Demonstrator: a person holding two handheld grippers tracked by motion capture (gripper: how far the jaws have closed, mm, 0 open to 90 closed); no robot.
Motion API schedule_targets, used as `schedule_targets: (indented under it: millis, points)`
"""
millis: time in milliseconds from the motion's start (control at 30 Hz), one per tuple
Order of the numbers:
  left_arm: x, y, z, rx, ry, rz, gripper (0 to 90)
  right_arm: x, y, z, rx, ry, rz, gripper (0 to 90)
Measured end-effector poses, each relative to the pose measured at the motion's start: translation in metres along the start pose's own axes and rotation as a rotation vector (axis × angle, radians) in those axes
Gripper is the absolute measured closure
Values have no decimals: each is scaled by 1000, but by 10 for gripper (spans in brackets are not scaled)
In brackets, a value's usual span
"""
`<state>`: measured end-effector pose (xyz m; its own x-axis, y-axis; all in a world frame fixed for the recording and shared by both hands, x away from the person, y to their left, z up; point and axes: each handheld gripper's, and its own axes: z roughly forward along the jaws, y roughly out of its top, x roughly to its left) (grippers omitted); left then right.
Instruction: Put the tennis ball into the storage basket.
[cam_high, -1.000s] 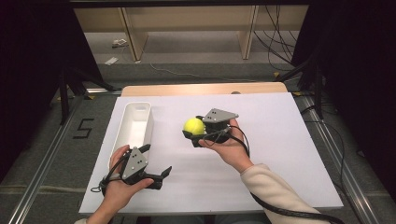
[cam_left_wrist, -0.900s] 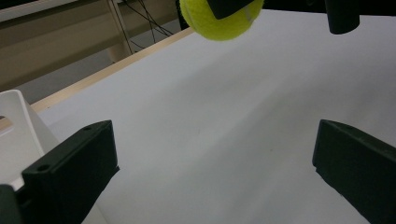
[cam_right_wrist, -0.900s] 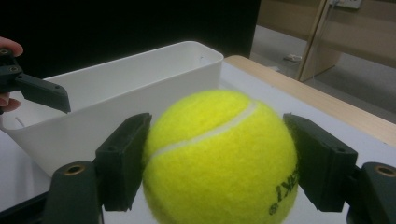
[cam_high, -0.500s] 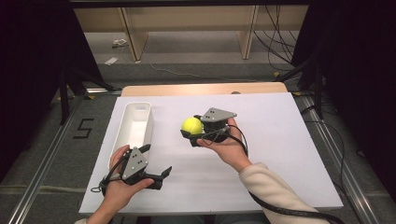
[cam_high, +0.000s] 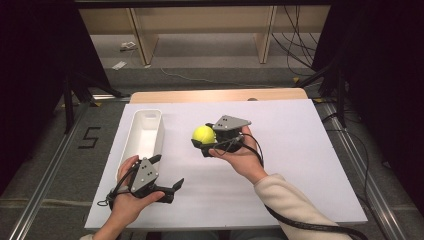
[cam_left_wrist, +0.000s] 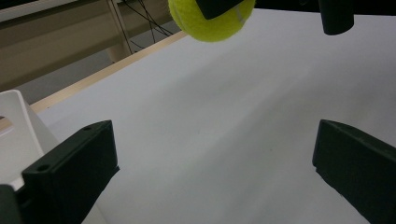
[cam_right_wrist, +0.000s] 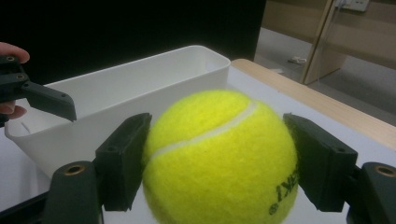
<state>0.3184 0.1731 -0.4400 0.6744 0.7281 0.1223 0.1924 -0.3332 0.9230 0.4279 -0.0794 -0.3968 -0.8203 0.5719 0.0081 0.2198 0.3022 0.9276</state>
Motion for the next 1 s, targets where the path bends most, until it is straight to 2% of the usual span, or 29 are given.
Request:
schedule_targets:
  millis: [167,200,467,833,1000]
  points:
    - [0,0,0,-5,-3,4,0,1,1,1,1,3,-1,272]
    - [-3,-1,0,0,-27,-27,0,1,1,1,0,4,-2,272]
    - [-1,0,0,-2,-13,-9,0,2,2,3,0,6,0,272]
    - [-2,0,0,1,-10,-19,0,4,3,7,2,18,4,272]
    - [-1,0,0,2,-6,-6,0,5,5,9,0,20,6,272]
